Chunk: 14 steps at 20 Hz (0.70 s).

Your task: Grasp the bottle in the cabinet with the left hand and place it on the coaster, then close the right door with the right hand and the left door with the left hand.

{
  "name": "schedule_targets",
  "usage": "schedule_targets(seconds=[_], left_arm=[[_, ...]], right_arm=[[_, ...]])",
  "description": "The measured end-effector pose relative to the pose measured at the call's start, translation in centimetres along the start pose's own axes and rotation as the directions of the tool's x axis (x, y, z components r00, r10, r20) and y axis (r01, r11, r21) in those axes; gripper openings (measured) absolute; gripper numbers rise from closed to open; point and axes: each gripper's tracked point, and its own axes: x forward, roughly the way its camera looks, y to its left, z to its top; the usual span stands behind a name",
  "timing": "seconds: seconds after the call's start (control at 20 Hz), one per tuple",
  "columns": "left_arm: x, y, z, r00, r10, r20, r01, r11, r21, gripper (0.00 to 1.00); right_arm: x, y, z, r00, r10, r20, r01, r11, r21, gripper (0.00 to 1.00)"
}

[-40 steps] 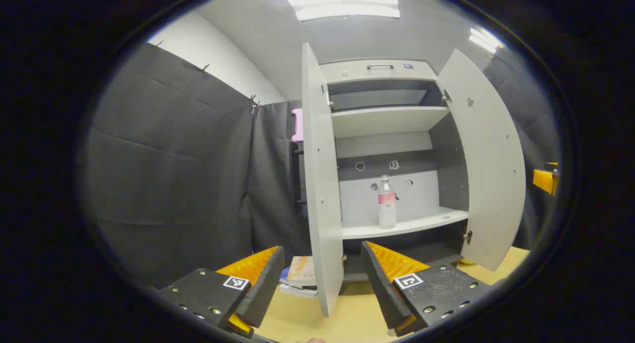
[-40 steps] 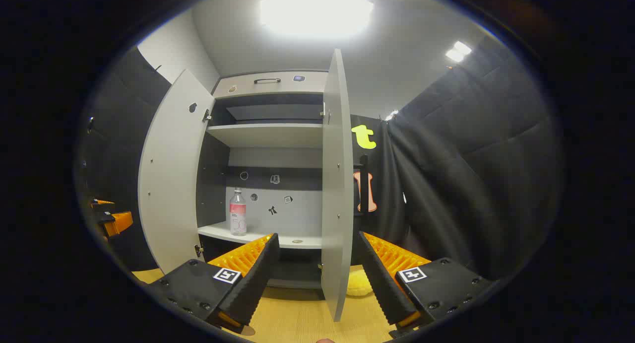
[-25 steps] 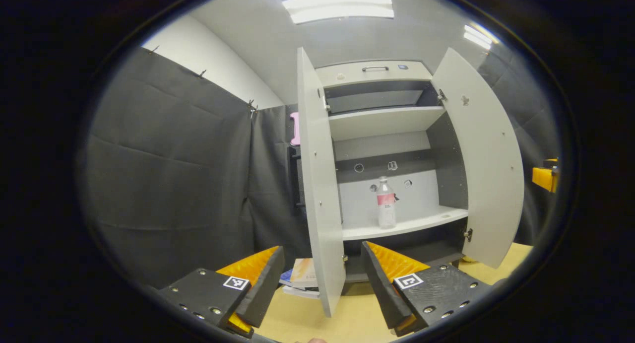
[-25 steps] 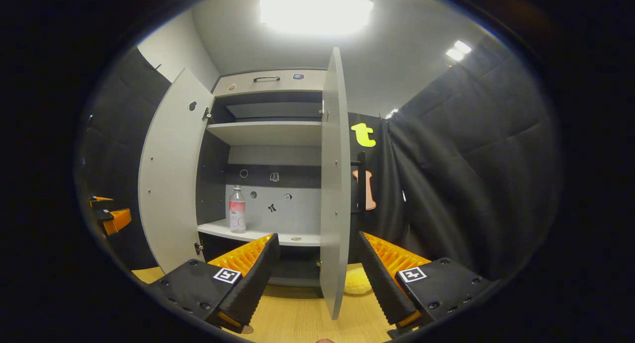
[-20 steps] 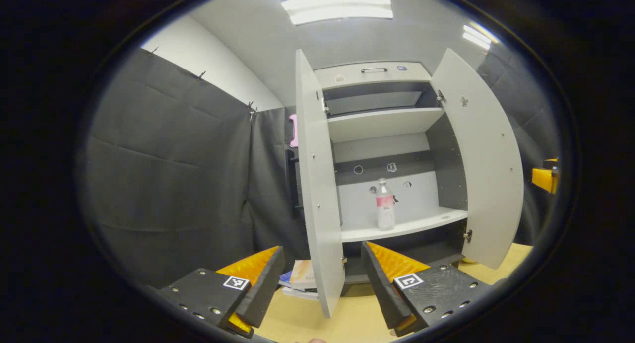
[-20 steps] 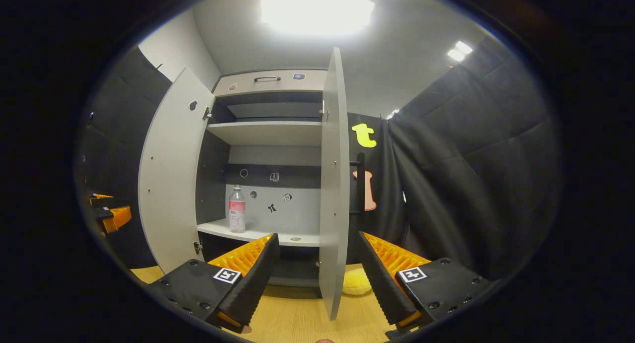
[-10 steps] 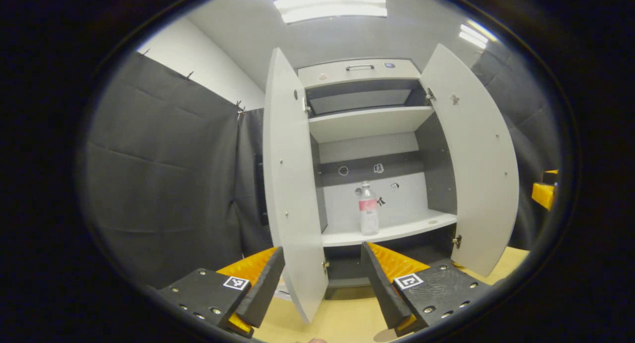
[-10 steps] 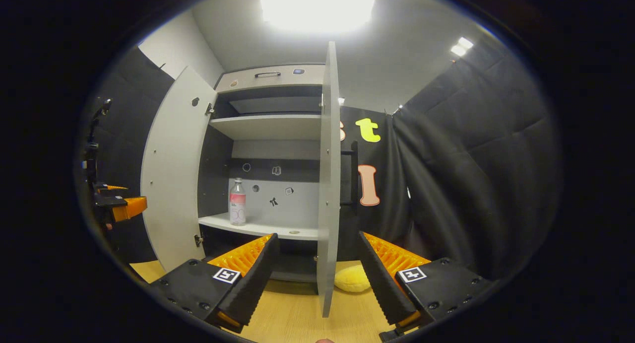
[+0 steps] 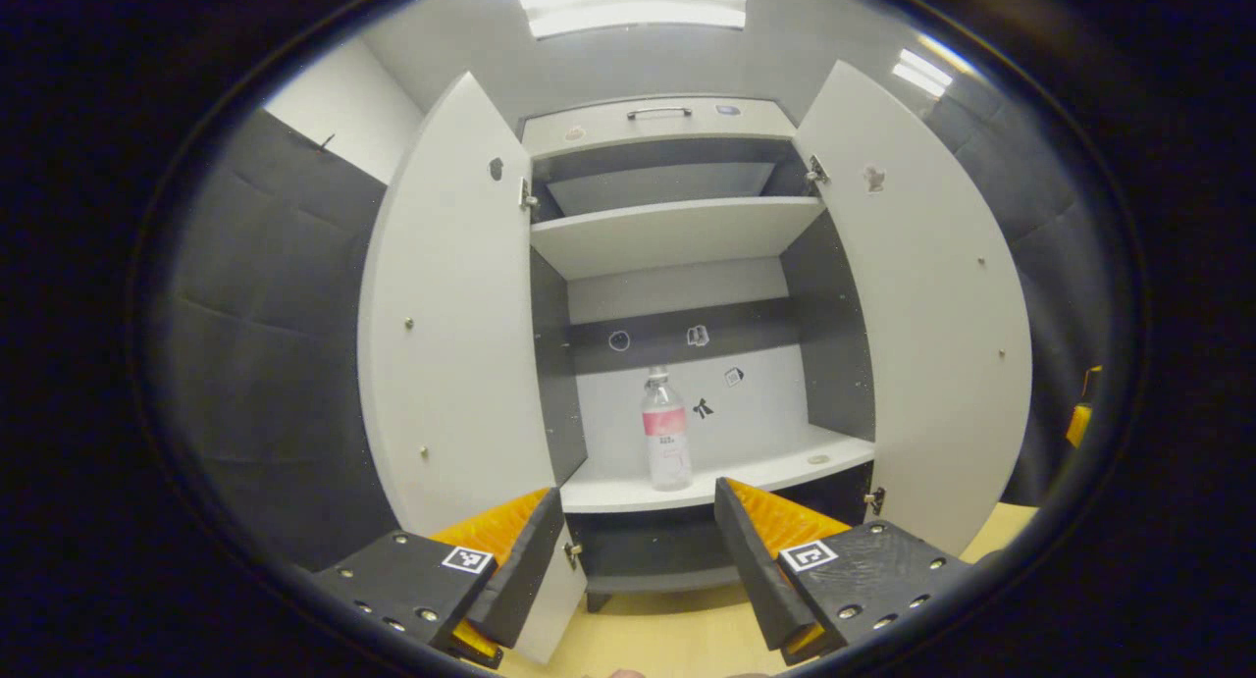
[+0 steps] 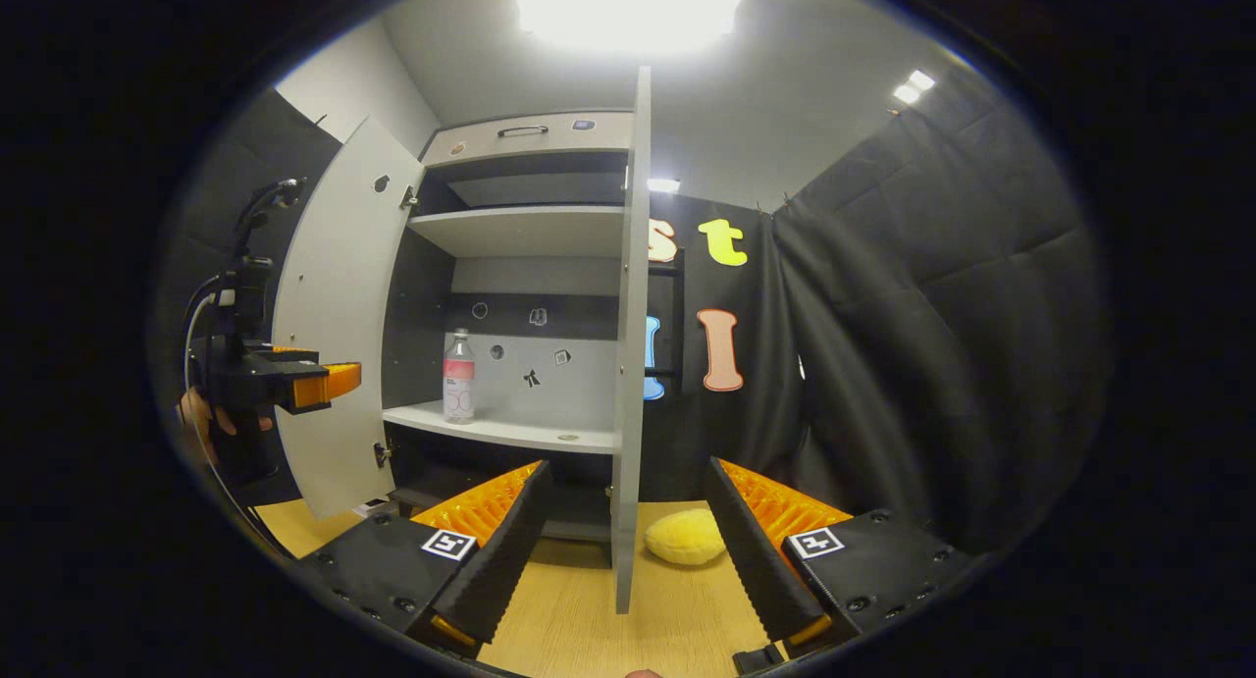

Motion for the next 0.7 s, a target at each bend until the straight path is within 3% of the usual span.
schedule_targets(seconds=[0.15, 0.2, 0.7], left_arm=[[3.9, -0.2, 0.7, 1.000, -0.012, 0.025, 0.013, 1.000, -0.016, 0.87], [5.3, -0.3, 0.8, 0.999, -0.016, 0.030, 0.016, 1.000, -0.014, 0.90], [17.6, -0.3, 0.3, 0.997, -0.064, 0.046, 0.066, 0.997, -0.038, 0.90]], right_arm=[[0.7, -0.5, -0.5, 0.999, -0.038, -0.017, 0.038, 0.999, 0.006, 1.00], [1.0, -0.7, -0.5, 0.999, -0.051, -0.016, 0.052, 0.999, 0.007, 1.00], [4.2, -1.0, -1.7, 0.985, -0.163, -0.052, 0.164, 0.986, 0.022, 1.00]])
